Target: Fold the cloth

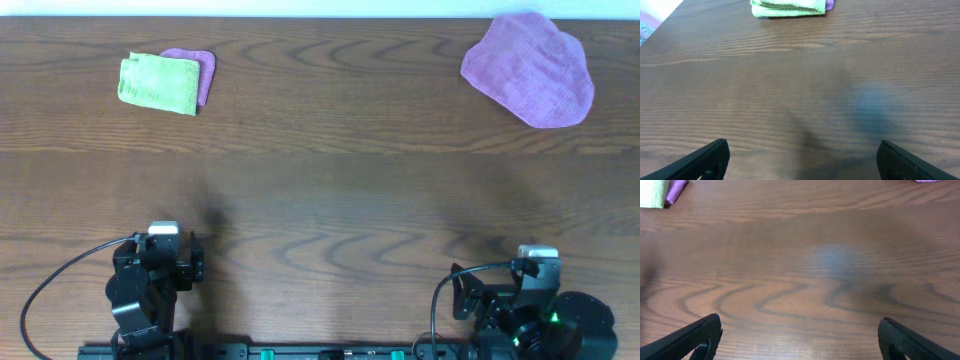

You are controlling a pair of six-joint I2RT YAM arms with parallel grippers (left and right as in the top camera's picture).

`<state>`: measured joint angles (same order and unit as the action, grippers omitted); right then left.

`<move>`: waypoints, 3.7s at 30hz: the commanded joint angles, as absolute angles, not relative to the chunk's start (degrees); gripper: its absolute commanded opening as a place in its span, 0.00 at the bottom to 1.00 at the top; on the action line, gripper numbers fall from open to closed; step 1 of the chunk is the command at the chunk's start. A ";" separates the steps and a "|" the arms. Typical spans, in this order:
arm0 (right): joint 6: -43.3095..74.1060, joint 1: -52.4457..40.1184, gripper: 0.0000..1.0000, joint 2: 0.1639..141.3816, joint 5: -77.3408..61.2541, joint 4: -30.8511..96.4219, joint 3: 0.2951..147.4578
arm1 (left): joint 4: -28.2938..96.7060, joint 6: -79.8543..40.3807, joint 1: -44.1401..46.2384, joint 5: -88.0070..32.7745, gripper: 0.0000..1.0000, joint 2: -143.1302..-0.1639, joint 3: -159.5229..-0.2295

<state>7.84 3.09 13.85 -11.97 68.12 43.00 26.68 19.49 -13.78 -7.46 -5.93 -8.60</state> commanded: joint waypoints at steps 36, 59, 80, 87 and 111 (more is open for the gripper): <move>6.33 3.42 0.99 13.78 2.09 47.86 31.83 | 26.63 19.09 -14.02 -7.09 0.95 -5.41 -7.57; 4.73 3.42 0.99 13.76 12.27 39.66 9.41 | 26.63 19.09 -14.02 -7.09 0.95 -5.41 -7.57; 4.62 3.40 0.99 13.76 12.21 39.62 9.41 | 26.63 19.09 -14.02 -7.09 0.95 -5.41 -7.57; 4.62 3.40 0.99 13.76 12.19 39.62 9.41 | 26.63 19.09 -14.02 -7.09 0.95 -5.41 -7.57; 4.62 3.40 0.99 13.76 12.19 39.62 9.41 | 26.63 19.09 -14.02 -7.09 0.95 -5.41 -7.57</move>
